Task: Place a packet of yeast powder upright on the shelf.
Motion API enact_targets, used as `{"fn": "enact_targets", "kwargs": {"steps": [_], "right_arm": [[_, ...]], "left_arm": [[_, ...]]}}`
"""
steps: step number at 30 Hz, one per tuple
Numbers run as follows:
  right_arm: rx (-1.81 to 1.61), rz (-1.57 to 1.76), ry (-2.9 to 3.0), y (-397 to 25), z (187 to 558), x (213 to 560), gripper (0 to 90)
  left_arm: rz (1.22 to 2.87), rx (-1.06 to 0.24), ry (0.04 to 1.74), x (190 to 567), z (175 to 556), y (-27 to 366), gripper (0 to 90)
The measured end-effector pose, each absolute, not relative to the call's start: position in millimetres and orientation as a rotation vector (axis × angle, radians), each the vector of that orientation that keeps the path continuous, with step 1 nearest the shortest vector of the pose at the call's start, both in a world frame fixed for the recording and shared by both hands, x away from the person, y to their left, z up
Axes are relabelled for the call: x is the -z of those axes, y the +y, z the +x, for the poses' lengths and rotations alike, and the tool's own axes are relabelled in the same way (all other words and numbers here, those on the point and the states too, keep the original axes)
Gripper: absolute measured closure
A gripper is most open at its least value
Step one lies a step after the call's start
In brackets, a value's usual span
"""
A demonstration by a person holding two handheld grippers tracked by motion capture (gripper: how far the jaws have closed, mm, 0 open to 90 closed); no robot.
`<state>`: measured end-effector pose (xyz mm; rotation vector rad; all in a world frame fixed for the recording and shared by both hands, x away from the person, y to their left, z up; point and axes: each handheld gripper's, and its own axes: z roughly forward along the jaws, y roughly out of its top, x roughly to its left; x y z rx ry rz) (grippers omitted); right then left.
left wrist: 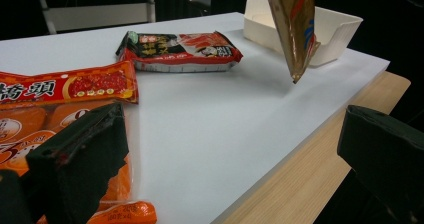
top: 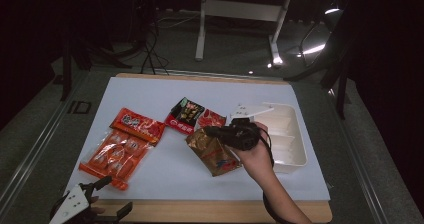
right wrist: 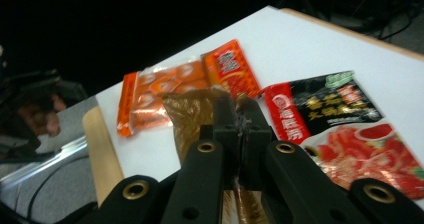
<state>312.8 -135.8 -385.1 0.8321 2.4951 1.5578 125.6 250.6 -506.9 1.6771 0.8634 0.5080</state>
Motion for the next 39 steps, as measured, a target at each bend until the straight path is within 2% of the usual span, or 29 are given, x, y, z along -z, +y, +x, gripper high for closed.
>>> {"fn": "enact_targets", "kwargs": {"steps": [13, 26, 39], "right_arm": [[-1.548, 0.865, 2.404, -156.3, 331.1, 361.7, 89.0], [-1.561, 0.995, 2.226, -208.1, 363.1, 328.9, 89.0], [-1.552, 1.135, 2.089, -261.4, 399.9, 315.2, 88.9]], "left_arm": [[1.691, -0.495, 0.86, 507.8, 127.9, 247.8, 0.3], [1.684, -0.51, 0.88, 508.7, 119.1, 253.7, 0.3], [1.69, -0.542, 0.912, 510.3, 108.5, 257.7, 0.3]]}}
